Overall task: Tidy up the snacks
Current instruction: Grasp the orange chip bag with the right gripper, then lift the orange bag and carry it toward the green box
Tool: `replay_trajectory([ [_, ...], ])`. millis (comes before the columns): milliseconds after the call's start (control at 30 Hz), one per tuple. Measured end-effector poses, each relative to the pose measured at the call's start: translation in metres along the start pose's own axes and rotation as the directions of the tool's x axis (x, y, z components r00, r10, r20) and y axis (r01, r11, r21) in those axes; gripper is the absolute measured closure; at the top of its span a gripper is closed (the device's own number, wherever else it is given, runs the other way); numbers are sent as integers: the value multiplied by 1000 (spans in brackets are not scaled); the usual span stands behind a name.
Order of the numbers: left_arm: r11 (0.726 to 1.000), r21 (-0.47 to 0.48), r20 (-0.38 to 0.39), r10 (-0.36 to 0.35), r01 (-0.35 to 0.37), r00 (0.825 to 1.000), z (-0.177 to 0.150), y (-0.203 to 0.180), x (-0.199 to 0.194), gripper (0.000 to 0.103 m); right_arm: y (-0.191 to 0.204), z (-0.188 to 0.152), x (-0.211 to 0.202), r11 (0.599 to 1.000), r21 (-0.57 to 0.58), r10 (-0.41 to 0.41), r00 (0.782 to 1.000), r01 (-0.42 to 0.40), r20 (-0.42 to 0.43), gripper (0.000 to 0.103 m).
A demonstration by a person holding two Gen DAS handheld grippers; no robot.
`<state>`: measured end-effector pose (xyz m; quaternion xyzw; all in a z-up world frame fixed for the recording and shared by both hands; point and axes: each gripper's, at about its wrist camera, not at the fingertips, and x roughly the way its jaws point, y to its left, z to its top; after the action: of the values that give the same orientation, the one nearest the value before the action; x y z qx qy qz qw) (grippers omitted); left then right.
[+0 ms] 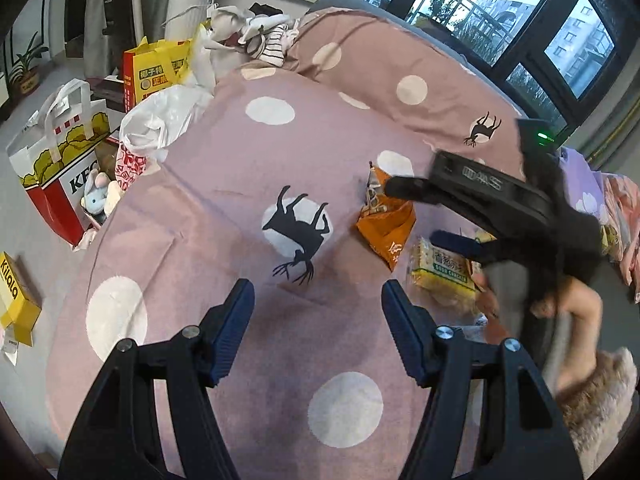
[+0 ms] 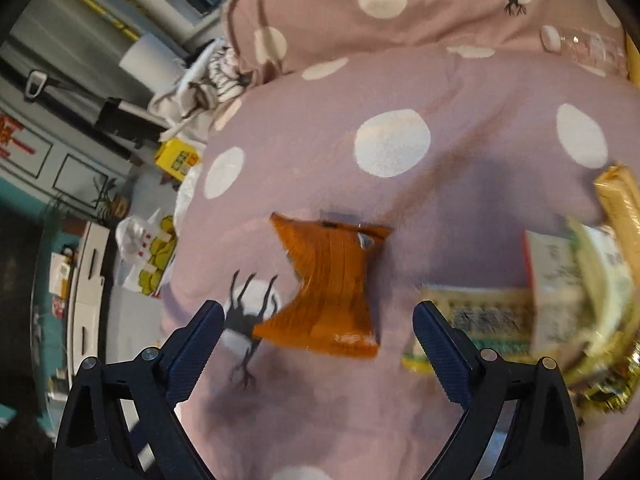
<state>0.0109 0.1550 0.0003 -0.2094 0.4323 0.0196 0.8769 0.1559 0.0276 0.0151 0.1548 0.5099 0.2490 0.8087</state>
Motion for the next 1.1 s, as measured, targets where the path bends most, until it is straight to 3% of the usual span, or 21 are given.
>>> replay_trajectory([
  [67, 1000, 3, -7, -2, 2, 1000, -1, -1, 2, 37, -4, 2, 9, 1000, 31, -5, 1000, 5, -2, 15],
  [133, 1000, 1, -12, -7, 7, 1000, -2, -1, 3, 37, -9, 3, 17, 999, 31, -12, 1000, 13, -25, 31],
  [200, 1000, 5, -13, -9, 9, 1000, -3, -4, 2, 37, -13, 1, 22, 999, 28, -18, 999, 20, -39, 53],
  [300, 1000, 6, -13, -11, 11, 1000, -5, -7, 0, 37, -15, -4, 14, 1000, 19, 18, 1000, -18, -16, 60],
  [533, 999, 13, 0, -42, 42, 999, -10, -22, -15, 37, -5, -20, -68, 992, -117, -39, 994, 50, 97, 63],
  [700, 996, 46, -3, -83, 83, 997, -21, -45, -26, 38, -25, -59, -151, 983, -155, -68, 981, 97, 183, 63],
  [833, 991, 83, -33, -102, 104, 994, -37, -64, -26, 38, -57, -97, -168, 984, -131, -105, 984, 125, 147, 63],
  [1000, 984, 134, -85, -108, 118, 991, -60, -87, -17, 38, -99, -143, -154, 971, -83, -219, 974, 223, 51, 63],
  [1100, 980, 154, -116, -112, 129, 987, -71, -96, -10, 40, -118, -157, -144, 973, -34, -230, 973, 230, 9, 63],
])
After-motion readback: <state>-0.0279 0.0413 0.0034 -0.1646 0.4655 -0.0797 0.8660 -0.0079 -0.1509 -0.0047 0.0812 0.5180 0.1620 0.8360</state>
